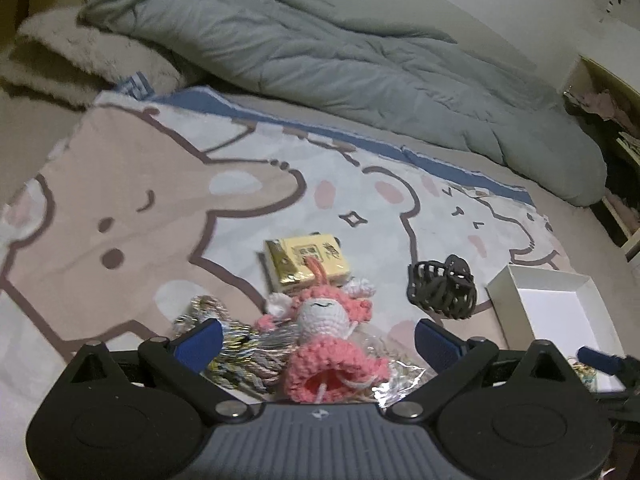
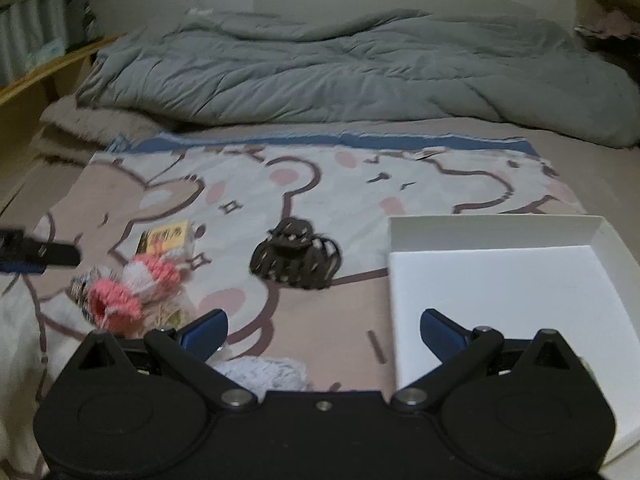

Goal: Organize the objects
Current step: 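Grasp the pink crocheted doll with the left tool while the right tool grasps the white yarn ball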

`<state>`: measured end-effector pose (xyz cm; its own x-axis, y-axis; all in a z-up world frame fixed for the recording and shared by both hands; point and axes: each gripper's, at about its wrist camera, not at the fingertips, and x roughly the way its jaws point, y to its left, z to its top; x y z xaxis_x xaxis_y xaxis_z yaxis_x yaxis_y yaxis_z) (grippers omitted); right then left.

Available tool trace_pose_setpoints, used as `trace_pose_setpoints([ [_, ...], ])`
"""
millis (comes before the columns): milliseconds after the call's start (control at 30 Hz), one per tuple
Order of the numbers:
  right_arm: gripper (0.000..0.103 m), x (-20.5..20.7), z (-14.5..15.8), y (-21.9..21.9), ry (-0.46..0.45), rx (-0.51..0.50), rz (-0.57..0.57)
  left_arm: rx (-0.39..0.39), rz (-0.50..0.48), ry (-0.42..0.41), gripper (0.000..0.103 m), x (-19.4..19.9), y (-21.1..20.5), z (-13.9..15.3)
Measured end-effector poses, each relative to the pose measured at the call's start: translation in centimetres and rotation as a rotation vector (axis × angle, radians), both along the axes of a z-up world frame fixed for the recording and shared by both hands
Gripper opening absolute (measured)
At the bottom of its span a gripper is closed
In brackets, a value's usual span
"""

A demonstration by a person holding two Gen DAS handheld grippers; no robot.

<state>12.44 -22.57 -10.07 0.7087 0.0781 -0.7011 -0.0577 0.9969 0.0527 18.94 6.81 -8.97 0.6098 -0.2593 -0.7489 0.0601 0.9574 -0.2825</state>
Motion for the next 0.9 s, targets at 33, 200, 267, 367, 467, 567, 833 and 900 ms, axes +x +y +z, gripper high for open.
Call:
trace_pose_setpoints([
  [33,0.103,0.2,-0.3,0.3,0.012,-0.015,0.014,-0.021,-0.013,0.012,0.094,0.4,-0.1,-0.2],
  [200,0.103,1.0,-1.6,0.9,0.074,-0.027,0.076,-0.047,-0.040,0.060,0.081,1.8,-1.3,-1.5],
  [267,0.103,1.5,-2.3,1.0,0.110,-0.004,0.091,-0.044,-0.044,0.080,0.077,2.4,-1.7,-2.1],
  [367,0.103,2.0,-3.1,1.4,0.147,0.014,0.114,-0.056,-0.030,0.112,0.070,3.3,-1.7,-2.9],
  [467,0.103,2.6,-3.8,1.9,0.173,0.017,0.134,-0.043,-0.017,0.142,0.066,4.1,-1.8,-3.7],
  [567,0.103,2.9,-4.4,2.4,0.195,0.021,0.154,-0.026,-0.012,0.163,0.064,4.6,-1.8,-4.5],
  [833,0.103,3.5,-5.6,3.0,0.248,0.005,0.187,0.033,-0.065,0.205,0.053,5.6,-2.4,-5.8],
  [900,0.103,3.7,-5.9,3.1,0.262,0.004,0.190,0.039,-0.080,0.222,0.050,5.7,-2.6,-6.2],
])
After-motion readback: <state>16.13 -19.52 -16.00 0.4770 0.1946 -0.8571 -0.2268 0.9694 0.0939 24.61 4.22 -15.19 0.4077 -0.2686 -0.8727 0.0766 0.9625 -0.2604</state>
